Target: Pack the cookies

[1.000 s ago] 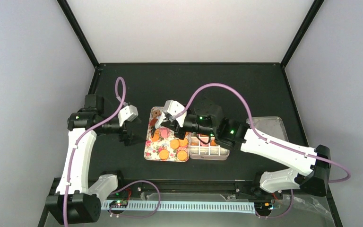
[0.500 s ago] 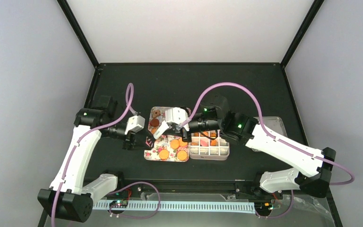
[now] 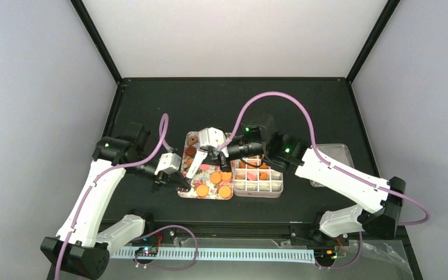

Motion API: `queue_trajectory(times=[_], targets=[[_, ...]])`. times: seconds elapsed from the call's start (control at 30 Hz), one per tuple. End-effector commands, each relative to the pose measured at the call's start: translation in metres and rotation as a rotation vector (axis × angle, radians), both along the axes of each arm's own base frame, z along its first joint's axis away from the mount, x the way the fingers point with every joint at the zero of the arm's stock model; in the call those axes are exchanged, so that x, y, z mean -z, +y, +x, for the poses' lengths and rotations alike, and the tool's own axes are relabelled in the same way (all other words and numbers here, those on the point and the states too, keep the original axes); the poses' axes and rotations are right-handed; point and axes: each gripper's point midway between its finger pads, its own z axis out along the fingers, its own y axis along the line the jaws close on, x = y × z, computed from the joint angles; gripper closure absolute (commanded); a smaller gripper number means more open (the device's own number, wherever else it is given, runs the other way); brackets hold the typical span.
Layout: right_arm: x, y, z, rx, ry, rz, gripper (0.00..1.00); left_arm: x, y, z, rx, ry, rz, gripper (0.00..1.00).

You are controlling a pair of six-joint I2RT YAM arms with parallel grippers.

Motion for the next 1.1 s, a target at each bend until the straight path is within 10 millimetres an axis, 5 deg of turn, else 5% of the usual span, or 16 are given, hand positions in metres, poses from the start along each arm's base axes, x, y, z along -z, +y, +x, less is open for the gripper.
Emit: queue_trajectory(times=[0.0,0.17,0.33,0.5,0.63,0.83,1.07], targets=[[-0.016,0.003,-0.014,-0.052,0.058,0.061,0.79,-0.010,-0.001,-0.001,0.010,-0.041,-0.022,0.98],[0.002,-0.002,0.000,0.062,0.073,0.038,0.43,-0.023,-0.003,0.008,-0.028,-0.030,-0.038,0.98],[0.030,-0.020,0.012,0.175,0.048,-0.012,0.25,-0.037,-0.005,0.025,-0.117,-0.062,-0.054,0.98],[0.005,-0.033,0.007,0.157,0.111,0.081,0.05,-0.046,-0.008,0.031,-0.168,-0.089,-0.111,0.98],[-0.026,-0.040,0.023,0.174,0.207,0.198,0.04,-0.036,-0.009,0.032,-0.174,-0.073,-0.093,0.98],[-0.039,-0.025,0.043,0.191,0.262,0.126,0.07,-0.019,-0.006,0.033,-0.178,-0.064,-0.048,0.98],[-0.019,-0.017,0.045,0.162,0.333,-0.058,0.17,-0.003,-0.004,0.041,-0.199,-0.095,-0.006,0.98]])
